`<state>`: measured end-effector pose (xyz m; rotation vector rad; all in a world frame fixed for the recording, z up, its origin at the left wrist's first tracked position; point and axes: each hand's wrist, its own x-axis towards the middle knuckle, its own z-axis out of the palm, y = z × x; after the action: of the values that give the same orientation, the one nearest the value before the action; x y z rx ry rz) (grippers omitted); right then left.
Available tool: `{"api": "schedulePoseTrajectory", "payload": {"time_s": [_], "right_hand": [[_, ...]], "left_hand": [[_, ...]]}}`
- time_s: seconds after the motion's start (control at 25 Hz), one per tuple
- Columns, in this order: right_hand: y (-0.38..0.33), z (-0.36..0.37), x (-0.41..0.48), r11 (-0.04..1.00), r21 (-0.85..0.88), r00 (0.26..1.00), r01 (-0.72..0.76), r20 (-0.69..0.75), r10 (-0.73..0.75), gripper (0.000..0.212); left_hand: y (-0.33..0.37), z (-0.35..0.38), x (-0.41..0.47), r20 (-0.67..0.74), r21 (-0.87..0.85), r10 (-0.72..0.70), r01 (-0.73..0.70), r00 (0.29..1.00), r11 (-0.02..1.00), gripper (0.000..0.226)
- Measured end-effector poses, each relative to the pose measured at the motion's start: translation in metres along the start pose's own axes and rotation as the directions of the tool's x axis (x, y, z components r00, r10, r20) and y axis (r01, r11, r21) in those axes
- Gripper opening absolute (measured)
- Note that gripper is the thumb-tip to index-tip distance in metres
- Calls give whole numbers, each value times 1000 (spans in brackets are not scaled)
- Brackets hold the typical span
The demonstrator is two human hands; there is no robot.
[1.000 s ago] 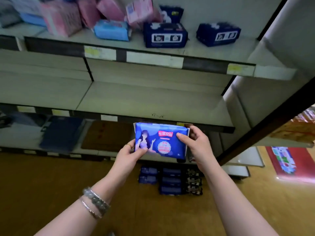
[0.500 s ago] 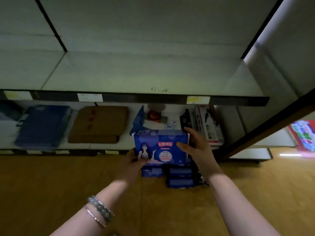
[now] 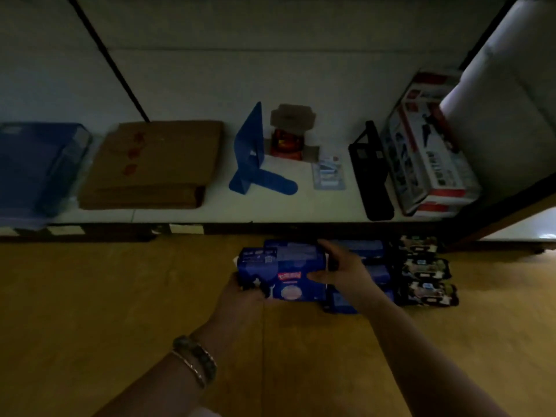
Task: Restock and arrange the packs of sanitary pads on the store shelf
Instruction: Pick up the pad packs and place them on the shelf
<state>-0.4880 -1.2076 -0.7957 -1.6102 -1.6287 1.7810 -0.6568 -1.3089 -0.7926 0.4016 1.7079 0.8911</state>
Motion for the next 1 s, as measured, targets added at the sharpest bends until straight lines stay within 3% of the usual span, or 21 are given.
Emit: {"api": "schedulePoseTrajectory", "payload": {"time_s": [0.12,0.36,0.56,0.64,0.8,0.92,1.0], "right_hand": [[45,13,32,964,-266,998,-20,59,37,68],[109,18,79,848,-526,984,62,173,35,63],[162,35,86,635,-755,966,167,255,50,81],[169,38,87,560,-806,965,191,257,41,77],[174,42,99,516,-832,967,201,252,30,82],[177,45,103,482,-849,969,215,249,5,77],[178,48,103,449,-870,972,203,233,12,72]], "left_hand": [[-54,8,46,6,109,-23,22,1000,994,35],[-130,25,112,1,170,-36,36,999,985,32],[-168,42,129,15,278,-103,95,995,956,16],[-174,48,130,21,275,-120,110,993,955,15],[-177,47,130,-37,135,-137,141,990,981,14],[-178,44,130,-37,55,-181,183,983,982,37],[-176,43,130,-31,48,-180,182,983,982,40]]}}
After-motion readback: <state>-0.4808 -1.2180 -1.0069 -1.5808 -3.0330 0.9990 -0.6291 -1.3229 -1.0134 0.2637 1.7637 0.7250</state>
